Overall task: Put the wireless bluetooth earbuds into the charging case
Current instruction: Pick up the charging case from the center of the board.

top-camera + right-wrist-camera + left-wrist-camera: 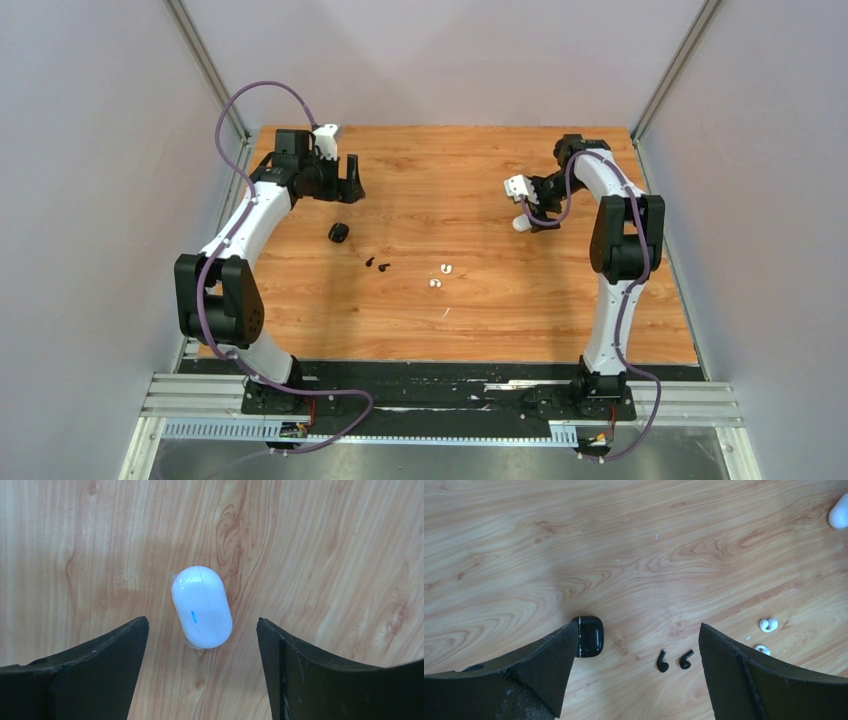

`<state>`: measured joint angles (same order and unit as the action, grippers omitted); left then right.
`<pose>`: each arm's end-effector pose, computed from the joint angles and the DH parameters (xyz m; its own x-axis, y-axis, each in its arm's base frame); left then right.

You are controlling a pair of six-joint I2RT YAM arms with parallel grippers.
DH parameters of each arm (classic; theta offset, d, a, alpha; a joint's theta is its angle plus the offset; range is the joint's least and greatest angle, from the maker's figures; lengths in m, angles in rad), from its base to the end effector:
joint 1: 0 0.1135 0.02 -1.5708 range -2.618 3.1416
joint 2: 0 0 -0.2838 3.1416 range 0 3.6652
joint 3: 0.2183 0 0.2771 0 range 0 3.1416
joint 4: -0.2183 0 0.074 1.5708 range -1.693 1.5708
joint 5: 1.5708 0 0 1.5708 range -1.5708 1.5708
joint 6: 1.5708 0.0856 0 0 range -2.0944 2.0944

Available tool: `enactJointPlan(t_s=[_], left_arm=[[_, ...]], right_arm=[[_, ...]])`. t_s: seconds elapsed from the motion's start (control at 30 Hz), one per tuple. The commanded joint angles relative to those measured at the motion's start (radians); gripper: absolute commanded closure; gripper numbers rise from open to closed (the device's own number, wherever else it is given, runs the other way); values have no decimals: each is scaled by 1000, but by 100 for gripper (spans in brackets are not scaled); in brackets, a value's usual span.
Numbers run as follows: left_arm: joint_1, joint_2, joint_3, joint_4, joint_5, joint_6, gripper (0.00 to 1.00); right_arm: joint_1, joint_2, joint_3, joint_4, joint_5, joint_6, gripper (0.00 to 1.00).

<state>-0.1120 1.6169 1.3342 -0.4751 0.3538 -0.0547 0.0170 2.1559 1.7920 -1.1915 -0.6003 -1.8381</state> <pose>0.4157 -0.0766 0.2731 -0.7014 0.0273 -0.7122 0.3171 0.9069 -0.2775 0.4522 0.0560 0.1653 0.2860 -0.7911 -0.5407 -0.9582 -0.2343 -0.1640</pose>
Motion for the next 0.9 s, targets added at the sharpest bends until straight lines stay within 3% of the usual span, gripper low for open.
enactJointPlan(t_s=[0.0, 0.27, 0.5, 0.67, 0.87], left_arm=[[-10, -43, 21, 6, 1, 28, 4], [-22, -41, 23, 3, 1, 34, 4], [-35, -33, 30, 8, 2, 38, 4], [-45, -14, 48, 19, 17, 29, 4], [-115, 2, 105, 31, 46, 200, 6]], right_arm=[[10, 37, 61, -28, 26, -79, 19], [18, 104, 92, -51, 97, -87, 23], [25, 115, 81, -58, 109, -109, 34], [33, 94, 69, -53, 88, -50, 58], [45, -56, 8, 156, -53, 252, 82]])
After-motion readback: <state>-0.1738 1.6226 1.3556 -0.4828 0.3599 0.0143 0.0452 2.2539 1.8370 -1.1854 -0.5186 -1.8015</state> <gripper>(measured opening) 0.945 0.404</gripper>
